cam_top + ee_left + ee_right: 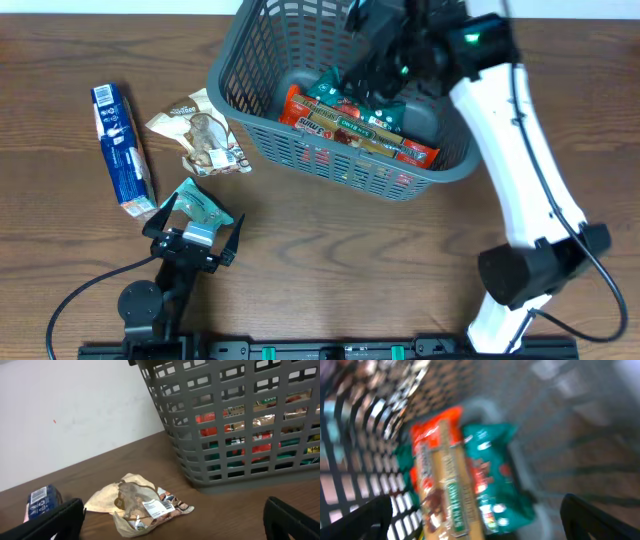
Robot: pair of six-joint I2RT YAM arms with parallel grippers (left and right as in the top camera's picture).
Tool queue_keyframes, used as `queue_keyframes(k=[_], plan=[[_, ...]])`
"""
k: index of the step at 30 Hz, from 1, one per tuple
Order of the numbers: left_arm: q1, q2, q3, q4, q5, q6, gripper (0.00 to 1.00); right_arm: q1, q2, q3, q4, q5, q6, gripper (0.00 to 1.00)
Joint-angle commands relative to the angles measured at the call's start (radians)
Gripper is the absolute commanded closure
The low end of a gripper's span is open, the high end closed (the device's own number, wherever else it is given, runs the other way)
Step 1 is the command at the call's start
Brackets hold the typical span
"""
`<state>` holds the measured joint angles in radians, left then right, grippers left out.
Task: Pack container
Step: 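Lower the spaghetti into the basket and open the right gripper, then withdraw the right gripper to the right side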
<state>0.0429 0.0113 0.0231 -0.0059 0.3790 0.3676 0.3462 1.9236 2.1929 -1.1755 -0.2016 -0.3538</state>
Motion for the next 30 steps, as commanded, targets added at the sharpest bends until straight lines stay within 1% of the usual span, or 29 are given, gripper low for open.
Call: queue_keyframes(k=[1, 5, 8, 11, 15, 18, 21, 30], plan=[[-0.003, -0.001, -0.018, -0.034, 0.018, 0.009, 0.01, -0.003, -0.091, 0.125, -0.015, 0.32, 0.201, 0.01], [-0.003, -0.001, -0.018, -0.034, 0.018, 0.009, 0.01, -0.028, -0.159, 0.195, -0.069, 0.694, 0.422, 0.01], [-0.003, -0.001, -0.018, -0.034, 0.018, 0.009, 0.02, -0.068, -0.229, 0.198, -0.14, 0.903, 0.592, 0.01], [-0.003, -0.001, -0.018, -0.034, 0.018, 0.009, 0.01, -0.134, -0.285, 0.198, -0.24, 1.0, 0.73, 0.01], [-0.003, -0.001, -0.018, -0.034, 0.018, 0.009, 0.01, -0.261, -0.325, 0.198, -0.401, 1.0, 0.904, 0.01], [-0.003, -0.001, -0.018, -0.034, 0.018, 0.009, 0.01, -0.348, -0.323, 0.193, -0.482, 0.969, 0.925, 0.01], [-0.003, -0.001, -0.018, -0.034, 0.018, 0.009, 0.01, -0.401, -0.319, 0.193, -0.513, 0.953, 0.925, 0.01], [-0.003, -0.001, -0.018, -0.034, 0.018, 0.009, 0.01, -0.418, -0.32, 0.193, -0.522, 0.953, 0.922, 0.01]])
